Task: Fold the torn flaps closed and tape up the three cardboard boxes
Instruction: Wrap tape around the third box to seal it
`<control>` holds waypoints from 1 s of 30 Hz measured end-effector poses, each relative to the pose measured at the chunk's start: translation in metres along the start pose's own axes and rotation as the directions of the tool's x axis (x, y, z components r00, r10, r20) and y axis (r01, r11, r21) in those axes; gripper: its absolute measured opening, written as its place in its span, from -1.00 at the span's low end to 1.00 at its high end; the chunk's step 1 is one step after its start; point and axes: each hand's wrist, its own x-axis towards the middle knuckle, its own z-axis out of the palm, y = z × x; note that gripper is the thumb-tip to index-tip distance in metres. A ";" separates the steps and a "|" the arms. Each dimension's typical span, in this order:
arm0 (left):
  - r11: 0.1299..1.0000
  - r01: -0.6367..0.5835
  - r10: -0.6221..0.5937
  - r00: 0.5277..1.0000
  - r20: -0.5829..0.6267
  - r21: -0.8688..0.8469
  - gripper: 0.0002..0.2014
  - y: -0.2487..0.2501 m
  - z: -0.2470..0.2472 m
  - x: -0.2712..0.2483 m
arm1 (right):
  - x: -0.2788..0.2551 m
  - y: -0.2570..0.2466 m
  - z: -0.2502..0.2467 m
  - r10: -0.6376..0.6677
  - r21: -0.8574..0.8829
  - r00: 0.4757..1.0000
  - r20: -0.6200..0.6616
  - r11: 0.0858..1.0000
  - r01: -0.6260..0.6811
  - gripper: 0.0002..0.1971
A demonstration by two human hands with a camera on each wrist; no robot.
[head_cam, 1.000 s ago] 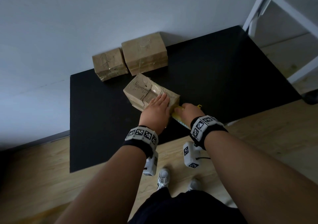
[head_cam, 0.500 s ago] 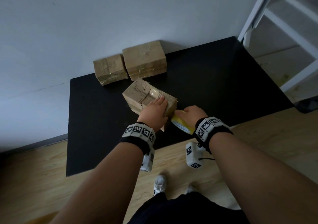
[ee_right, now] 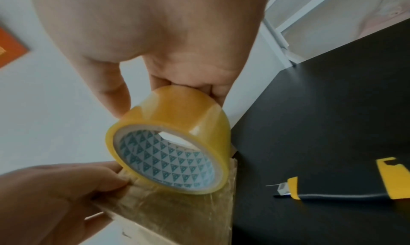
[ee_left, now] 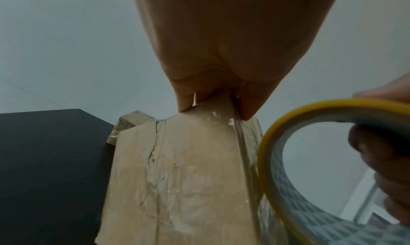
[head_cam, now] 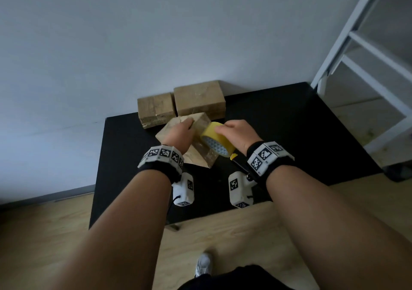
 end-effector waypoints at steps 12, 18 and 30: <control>0.996 0.000 0.000 1.000 0.003 0.084 -0.63 -0.013 -0.009 0.014 | 0.003 0.028 0.015 0.266 -0.133 0.964 0.019 0.956 -0.262 -0.44; 0.996 -0.028 0.026 0.999 0.033 0.084 -0.66 -0.016 -0.013 0.019 | -0.001 0.027 0.007 0.168 -0.088 0.980 -0.105 0.980 -0.178 -0.47; 0.954 0.008 0.001 1.000 0.030 -0.299 -0.66 -0.013 -0.017 0.007 | 0.000 0.006 -0.002 0.140 -0.263 0.987 -0.080 0.952 -0.157 -0.51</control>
